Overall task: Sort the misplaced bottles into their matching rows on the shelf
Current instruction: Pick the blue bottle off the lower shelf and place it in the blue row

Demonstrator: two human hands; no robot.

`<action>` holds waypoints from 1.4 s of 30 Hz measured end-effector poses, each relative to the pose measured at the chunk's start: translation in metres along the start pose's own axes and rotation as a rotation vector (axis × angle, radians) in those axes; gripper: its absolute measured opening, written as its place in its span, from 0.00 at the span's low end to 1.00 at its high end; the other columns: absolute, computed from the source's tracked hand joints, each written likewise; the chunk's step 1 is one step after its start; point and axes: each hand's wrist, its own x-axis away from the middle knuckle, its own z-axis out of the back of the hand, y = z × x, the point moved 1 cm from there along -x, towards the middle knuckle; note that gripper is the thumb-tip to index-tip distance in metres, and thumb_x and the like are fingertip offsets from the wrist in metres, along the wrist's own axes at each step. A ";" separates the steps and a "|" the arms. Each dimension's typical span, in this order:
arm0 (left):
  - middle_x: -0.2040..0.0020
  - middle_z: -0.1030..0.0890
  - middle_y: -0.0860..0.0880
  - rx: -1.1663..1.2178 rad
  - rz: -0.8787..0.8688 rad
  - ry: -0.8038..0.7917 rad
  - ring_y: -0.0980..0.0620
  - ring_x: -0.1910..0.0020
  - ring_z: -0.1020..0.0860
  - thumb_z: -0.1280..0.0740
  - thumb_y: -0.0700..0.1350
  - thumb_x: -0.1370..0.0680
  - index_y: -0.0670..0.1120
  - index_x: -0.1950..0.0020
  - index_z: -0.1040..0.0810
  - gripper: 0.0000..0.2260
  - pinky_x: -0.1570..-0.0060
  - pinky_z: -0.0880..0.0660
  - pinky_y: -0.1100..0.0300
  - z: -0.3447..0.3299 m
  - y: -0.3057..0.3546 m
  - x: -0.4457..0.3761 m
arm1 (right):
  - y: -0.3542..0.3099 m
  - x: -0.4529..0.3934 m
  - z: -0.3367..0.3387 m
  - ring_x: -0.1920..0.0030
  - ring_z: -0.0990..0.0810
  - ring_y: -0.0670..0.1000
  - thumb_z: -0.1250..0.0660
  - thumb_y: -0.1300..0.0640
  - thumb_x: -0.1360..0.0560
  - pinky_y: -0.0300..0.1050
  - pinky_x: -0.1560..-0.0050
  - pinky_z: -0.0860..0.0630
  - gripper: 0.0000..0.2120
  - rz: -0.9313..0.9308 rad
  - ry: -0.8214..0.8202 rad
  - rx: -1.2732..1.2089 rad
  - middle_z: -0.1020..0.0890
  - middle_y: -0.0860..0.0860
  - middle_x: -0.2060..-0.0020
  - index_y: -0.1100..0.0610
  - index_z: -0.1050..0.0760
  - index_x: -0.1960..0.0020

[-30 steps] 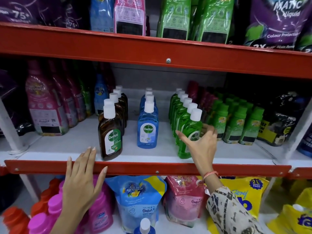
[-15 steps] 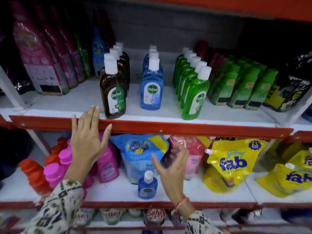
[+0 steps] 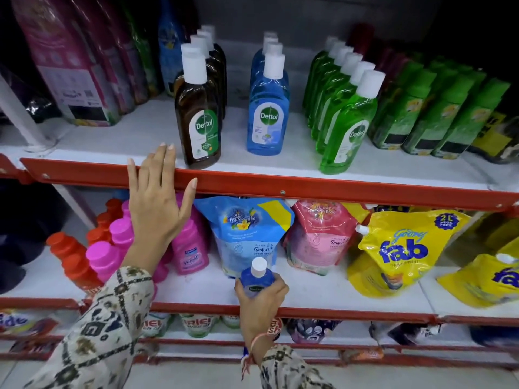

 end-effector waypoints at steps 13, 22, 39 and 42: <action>0.26 0.30 0.40 -0.013 0.002 0.001 0.40 0.28 0.31 0.44 0.57 0.18 0.42 0.23 0.38 0.28 0.21 0.52 0.44 -0.003 -0.001 0.000 | -0.044 -0.005 0.063 0.44 0.24 0.39 0.17 0.48 0.42 0.28 0.46 0.27 0.33 0.257 -0.166 -0.215 0.23 0.46 0.46 0.41 0.32 0.44; 0.27 0.28 0.40 -0.009 0.014 -0.041 0.40 0.29 0.30 0.44 0.56 0.19 0.42 0.23 0.36 0.28 0.21 0.50 0.43 0.001 0.000 0.002 | -0.144 -0.023 0.106 0.45 0.19 0.46 0.19 0.37 0.46 0.44 0.45 0.20 0.38 0.502 -0.121 -0.325 0.20 0.43 0.48 0.49 0.24 0.40; 0.30 0.25 0.41 0.047 0.019 -0.119 0.43 0.31 0.30 0.46 0.59 0.20 0.42 0.24 0.35 0.30 0.21 0.51 0.47 0.004 -0.001 -0.001 | -0.262 -0.138 0.094 0.48 0.21 0.50 0.21 0.37 0.41 0.39 0.53 0.27 0.39 0.584 0.098 -0.139 0.22 0.51 0.47 0.53 0.23 0.34; 0.30 0.26 0.41 0.049 0.013 -0.117 0.44 0.31 0.30 0.47 0.59 0.20 0.42 0.24 0.35 0.30 0.21 0.51 0.47 0.004 -0.001 -0.001 | -0.256 -0.147 0.084 0.43 0.22 0.54 0.23 0.33 0.41 0.42 0.52 0.27 0.41 0.550 0.132 -0.036 0.21 0.54 0.43 0.54 0.24 0.35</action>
